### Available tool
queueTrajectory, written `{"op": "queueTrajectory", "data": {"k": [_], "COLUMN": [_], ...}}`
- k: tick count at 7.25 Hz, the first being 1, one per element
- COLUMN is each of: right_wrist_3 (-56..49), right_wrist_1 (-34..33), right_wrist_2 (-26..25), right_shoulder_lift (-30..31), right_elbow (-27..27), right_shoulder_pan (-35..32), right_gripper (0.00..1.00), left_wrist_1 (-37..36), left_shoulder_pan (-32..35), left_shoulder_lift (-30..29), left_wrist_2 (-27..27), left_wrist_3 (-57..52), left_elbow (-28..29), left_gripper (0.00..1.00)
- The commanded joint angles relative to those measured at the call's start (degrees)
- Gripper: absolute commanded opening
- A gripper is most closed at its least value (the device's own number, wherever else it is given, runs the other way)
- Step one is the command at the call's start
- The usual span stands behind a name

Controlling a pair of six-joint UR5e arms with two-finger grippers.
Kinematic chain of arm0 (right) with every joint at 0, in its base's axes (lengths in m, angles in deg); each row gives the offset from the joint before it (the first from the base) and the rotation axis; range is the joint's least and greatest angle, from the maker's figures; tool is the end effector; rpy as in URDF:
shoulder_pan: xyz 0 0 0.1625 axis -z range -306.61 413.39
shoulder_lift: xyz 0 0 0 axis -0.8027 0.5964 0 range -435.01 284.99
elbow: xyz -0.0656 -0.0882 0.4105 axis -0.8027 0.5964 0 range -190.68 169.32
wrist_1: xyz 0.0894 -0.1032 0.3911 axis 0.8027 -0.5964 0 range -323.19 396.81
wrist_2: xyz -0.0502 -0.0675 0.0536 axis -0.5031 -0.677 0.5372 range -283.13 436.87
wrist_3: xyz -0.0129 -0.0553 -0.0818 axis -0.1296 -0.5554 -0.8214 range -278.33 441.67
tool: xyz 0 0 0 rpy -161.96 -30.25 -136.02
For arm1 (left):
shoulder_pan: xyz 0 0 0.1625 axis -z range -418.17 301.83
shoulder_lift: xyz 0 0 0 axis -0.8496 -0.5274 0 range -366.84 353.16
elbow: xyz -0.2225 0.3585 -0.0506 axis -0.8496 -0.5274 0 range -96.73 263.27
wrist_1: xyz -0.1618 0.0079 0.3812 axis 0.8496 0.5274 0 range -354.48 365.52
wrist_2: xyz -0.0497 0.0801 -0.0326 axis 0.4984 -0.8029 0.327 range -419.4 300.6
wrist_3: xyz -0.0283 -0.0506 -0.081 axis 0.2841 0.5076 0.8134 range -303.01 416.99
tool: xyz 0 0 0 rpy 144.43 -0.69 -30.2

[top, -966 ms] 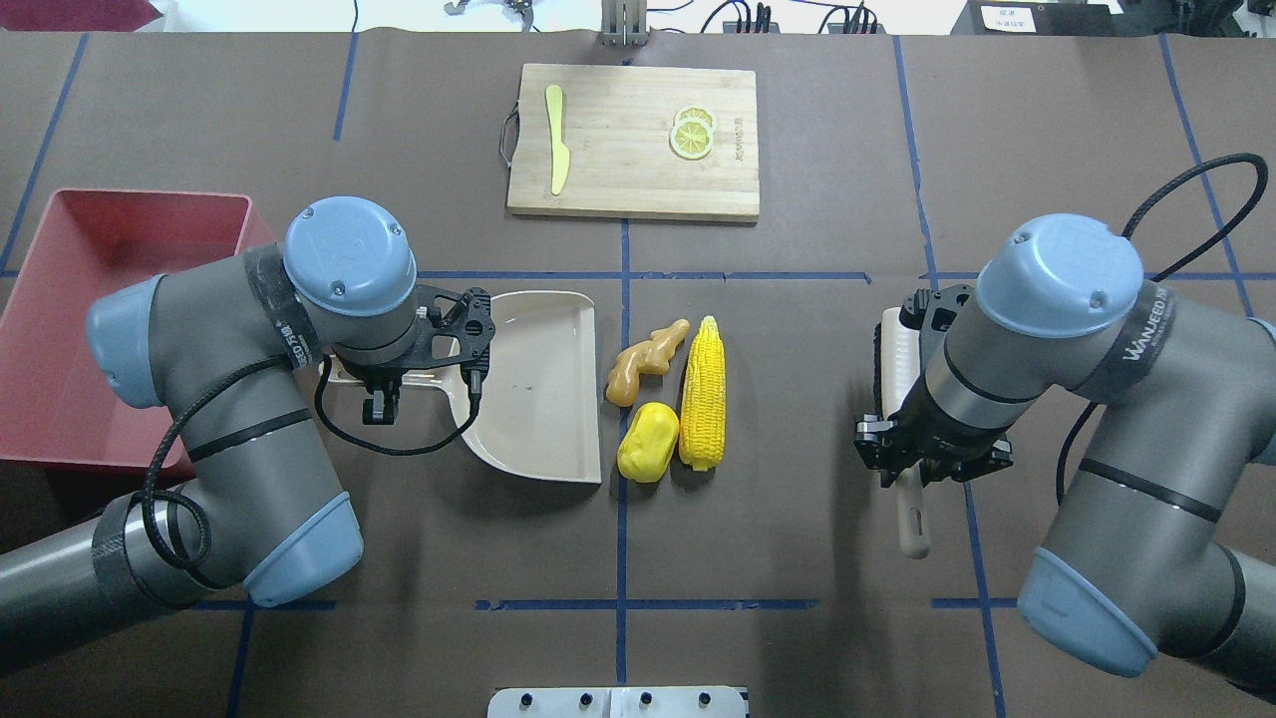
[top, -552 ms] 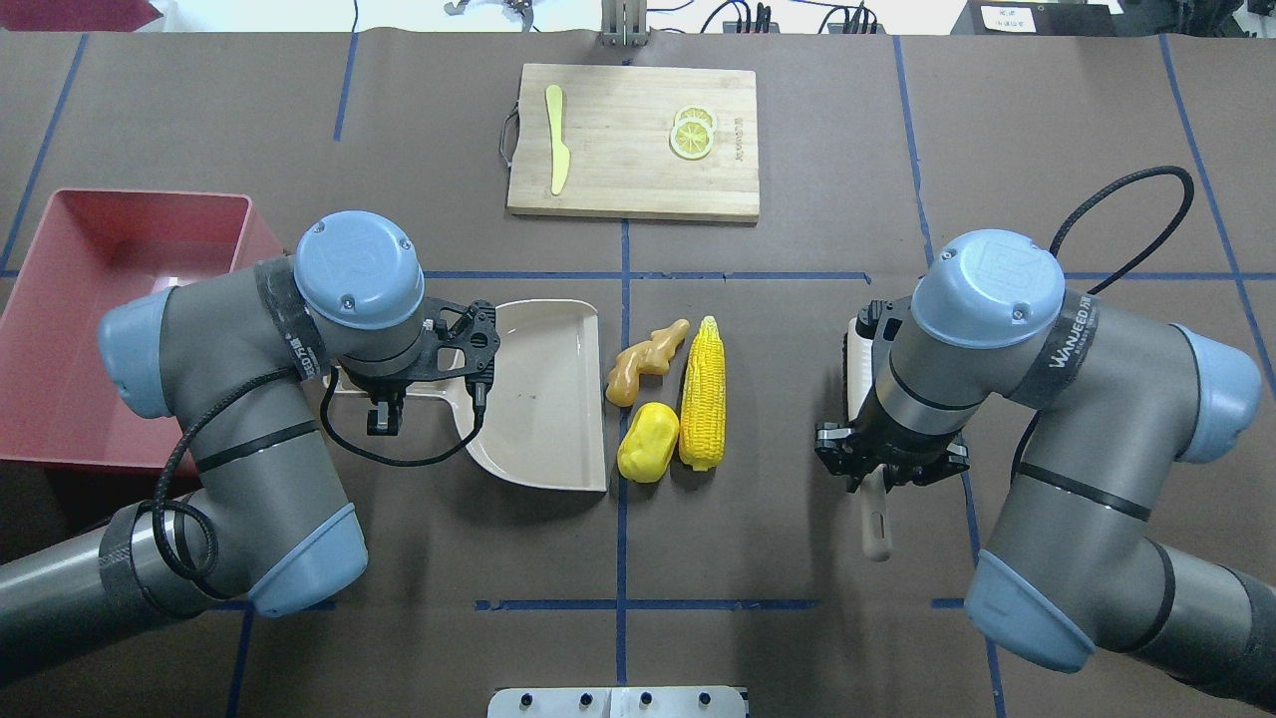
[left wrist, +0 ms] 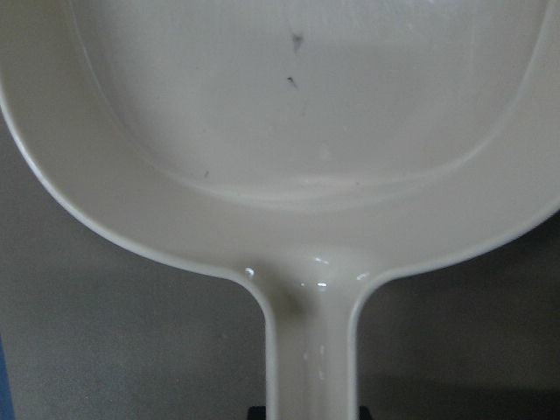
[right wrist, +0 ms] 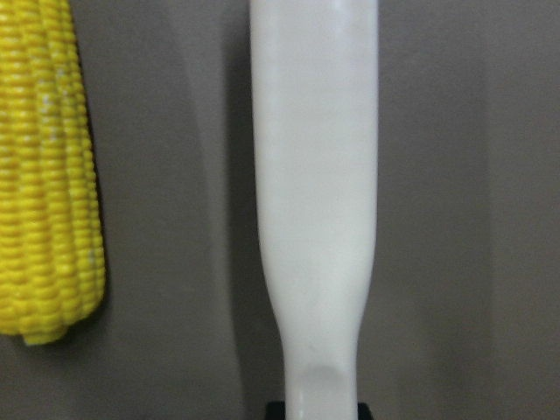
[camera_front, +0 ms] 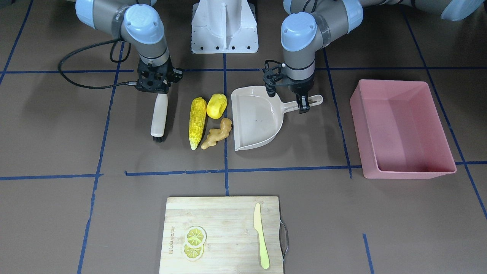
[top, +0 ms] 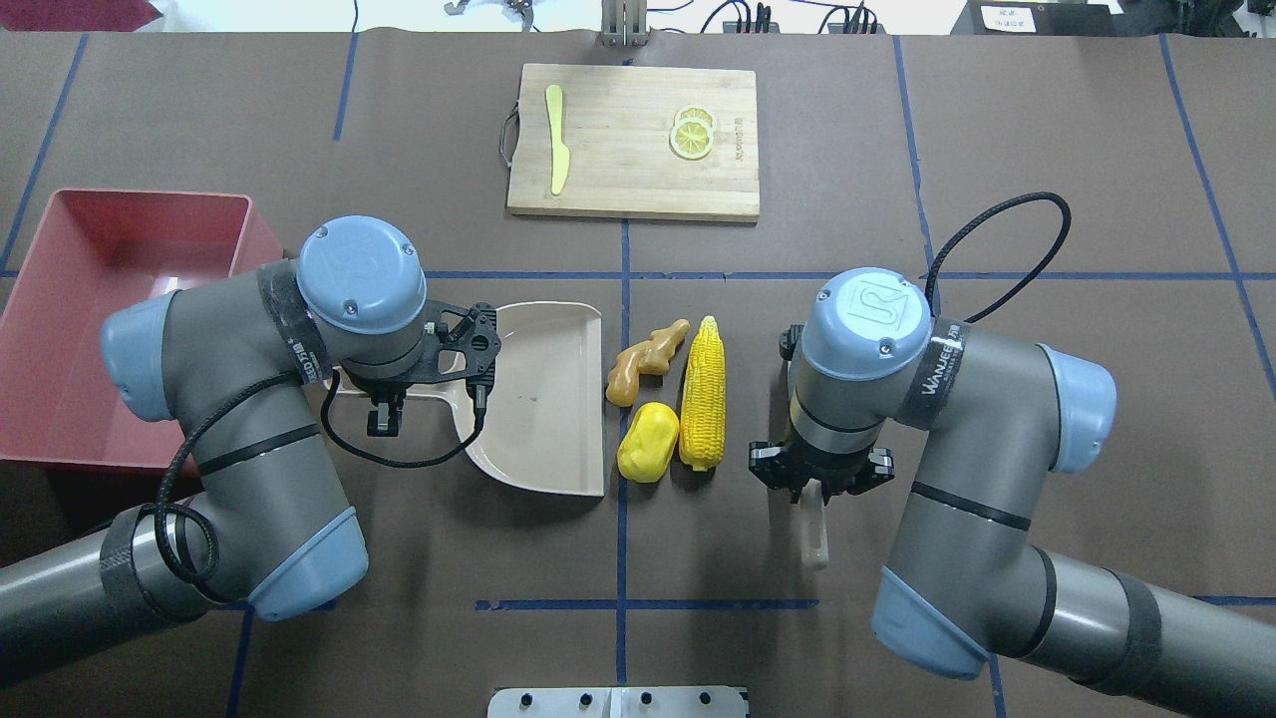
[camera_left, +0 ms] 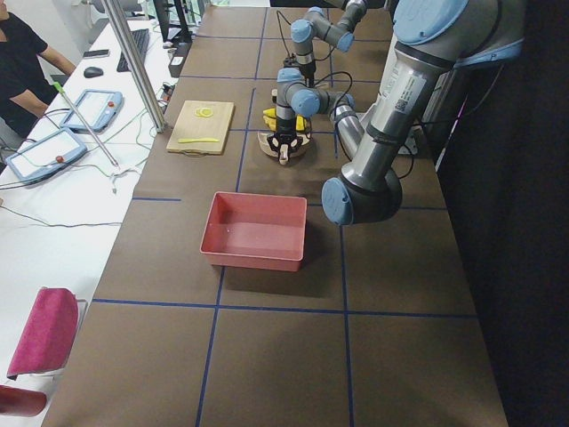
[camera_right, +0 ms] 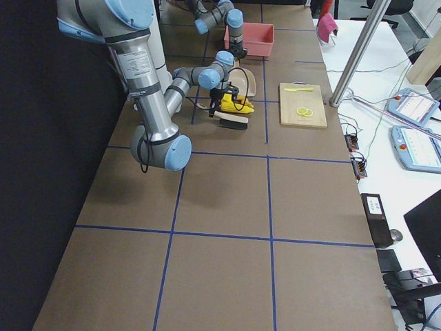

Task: Sweep and dump trash into bin
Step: 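Lift the brush with the right gripper and carry it toward the corn and potato, then sweep the corn, ginger and yellow potato into the dustpan with the right gripper's brush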

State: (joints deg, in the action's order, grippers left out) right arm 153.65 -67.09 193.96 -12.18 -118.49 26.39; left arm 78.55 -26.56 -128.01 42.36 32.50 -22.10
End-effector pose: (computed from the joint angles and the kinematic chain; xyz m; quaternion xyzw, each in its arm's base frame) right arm -0.4971 -0.3519 0.2877 -0.1087 -0.3270 0.0107 0.9387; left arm 0.4727 -0.4236 0.2771 0.2139 0.1687 0.6561 0.7038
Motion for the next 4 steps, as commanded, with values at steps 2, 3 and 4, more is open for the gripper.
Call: {"op": "queueTrajectory", "data": {"k": [2,3,4], "right_wrist_3": [0.4,0.4,0.4], "right_wrist_1": [0.4,0.5,0.5], "right_wrist_2": [-0.5,-0.6,-0.6], "right_shoulder_lift": [-7.3,-9.6,-11.2], "right_elbow": [7.1,10.1,11.0], "right_shoulder_pan": [1.6,1.9,1.9], "right_gripper": [0.00,0.00,0.00], "left_wrist_1": [0.0,0.0,-0.1], "left_shoulder_pan": [-0.1,-0.1,-0.3], "left_shoulder_lift": [0.0,-0.1,-0.1], "left_wrist_2": [-0.6,-0.6,-0.6], "left_wrist_3": [0.0,0.1,0.2], "left_elbow": [0.0,0.0,0.1], "left_gripper": [0.00,0.00,0.00]}}
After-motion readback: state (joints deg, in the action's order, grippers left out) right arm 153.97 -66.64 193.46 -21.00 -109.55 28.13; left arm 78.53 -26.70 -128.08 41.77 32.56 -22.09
